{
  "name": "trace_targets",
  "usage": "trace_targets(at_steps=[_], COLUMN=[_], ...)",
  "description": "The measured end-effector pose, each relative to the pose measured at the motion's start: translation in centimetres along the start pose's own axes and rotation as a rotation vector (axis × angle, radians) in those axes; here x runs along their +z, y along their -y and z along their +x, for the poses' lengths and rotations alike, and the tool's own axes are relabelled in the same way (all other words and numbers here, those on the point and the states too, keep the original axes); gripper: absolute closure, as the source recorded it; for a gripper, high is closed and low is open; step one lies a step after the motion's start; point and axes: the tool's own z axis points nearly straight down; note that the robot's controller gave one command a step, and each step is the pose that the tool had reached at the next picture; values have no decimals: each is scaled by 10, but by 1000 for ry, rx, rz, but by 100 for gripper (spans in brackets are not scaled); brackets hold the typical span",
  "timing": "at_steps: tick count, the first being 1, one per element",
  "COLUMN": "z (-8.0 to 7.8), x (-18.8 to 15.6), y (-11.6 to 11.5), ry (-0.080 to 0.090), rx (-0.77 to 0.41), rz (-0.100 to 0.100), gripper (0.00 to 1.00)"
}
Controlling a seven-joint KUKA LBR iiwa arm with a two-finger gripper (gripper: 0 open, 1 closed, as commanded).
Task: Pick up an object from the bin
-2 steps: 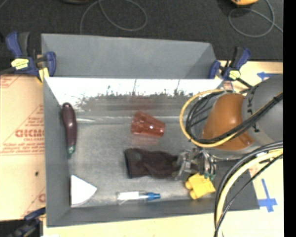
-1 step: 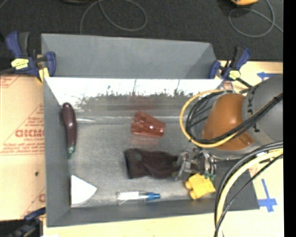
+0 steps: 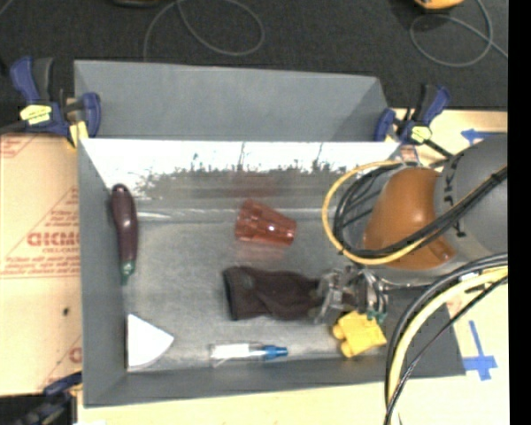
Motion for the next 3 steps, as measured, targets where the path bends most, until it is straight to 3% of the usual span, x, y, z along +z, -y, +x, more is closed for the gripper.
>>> trace_targets(at_steps=[1,2,3], z=[-34,-34,-42], x=[2,2,-149], y=[-38,-38,-37], ry=[8,8,16], rx=[-104,-104,-28], rz=[0,1,-1], gripper=[100,100,100])
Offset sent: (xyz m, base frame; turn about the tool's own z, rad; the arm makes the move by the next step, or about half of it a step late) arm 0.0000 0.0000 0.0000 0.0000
